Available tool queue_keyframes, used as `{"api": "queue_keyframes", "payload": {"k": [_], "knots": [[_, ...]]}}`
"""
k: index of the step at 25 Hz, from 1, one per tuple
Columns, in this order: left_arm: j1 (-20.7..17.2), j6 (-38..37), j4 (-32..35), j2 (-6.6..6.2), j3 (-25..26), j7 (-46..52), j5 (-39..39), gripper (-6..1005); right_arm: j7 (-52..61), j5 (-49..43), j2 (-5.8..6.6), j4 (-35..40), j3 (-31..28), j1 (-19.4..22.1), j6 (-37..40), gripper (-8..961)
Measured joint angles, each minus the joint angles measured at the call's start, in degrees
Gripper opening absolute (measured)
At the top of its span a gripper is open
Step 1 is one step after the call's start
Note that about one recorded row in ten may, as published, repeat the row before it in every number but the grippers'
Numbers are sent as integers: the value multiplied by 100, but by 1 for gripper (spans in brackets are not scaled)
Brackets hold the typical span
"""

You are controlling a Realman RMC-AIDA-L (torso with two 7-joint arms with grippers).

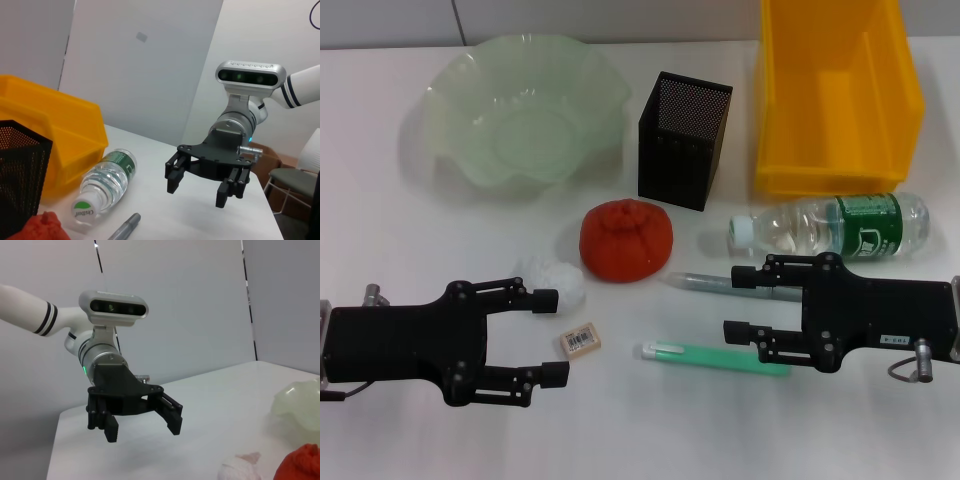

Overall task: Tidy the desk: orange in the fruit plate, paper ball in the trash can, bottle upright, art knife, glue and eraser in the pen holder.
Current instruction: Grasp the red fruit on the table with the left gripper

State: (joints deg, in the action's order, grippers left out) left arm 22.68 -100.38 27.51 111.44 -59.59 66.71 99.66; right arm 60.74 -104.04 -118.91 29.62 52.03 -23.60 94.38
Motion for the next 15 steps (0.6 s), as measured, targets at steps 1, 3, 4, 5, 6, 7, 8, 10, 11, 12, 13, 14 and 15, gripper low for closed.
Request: {"api": "queue_keyframes", "payload": {"k": [1, 3, 4, 5, 6, 7, 8, 10, 11, 12, 13, 14, 15], "knots": [[0, -3, 0, 0, 0, 0, 1, 847, 0, -1, 0, -2, 0, 3, -3, 737], [0, -5, 0, 0, 0, 0, 1, 846, 0, -2, 0, -28, 0, 4, -3, 695], [0, -6, 0, 0, 0, 0, 1, 846, -1, -3, 1, -44, 0, 4, -3, 674], [0, -6, 0, 0, 0, 0, 1, 846, -1, -7, 3, -58, 0, 5, -3, 653], [0, -7, 0, 0, 0, 0, 1, 846, -1, -16, 5, -65, -1, 5, -5, 632], [0, -8, 0, 0, 0, 0, 1, 846, -1, -34, 6, -67, -9, 5, -9, 632], [0, -8, 0, 0, 0, 0, 2, 846, -1, -48, 6, -69, -17, 5, -12, 633], [0, -9, 0, 5, 0, 0, 2, 847, -1, -70, 7, -70, -23, 5, -25, 633], [0, -9, 0, 6, 0, 0, 1, 847, -1, -74, 8, -70, -19, 5, -34, 633], [0, -9, 0, 6, 0, 0, 2, 847, -1, -74, 8, -71, -12, 5, -43, 633], [0, -9, 0, 10, 0, 0, 2, 847, -1, -74, 8, -71, -9, 5, -51, 633], [0, -8, 0, 12, 0, 0, 1, 847, 0, -74, 8, -71, -7, 5, -54, 633], [0, -6, 0, 14, 0, 0, 1, 847, -1, -74, 9, -71, -7, 5, -54, 632]]}}
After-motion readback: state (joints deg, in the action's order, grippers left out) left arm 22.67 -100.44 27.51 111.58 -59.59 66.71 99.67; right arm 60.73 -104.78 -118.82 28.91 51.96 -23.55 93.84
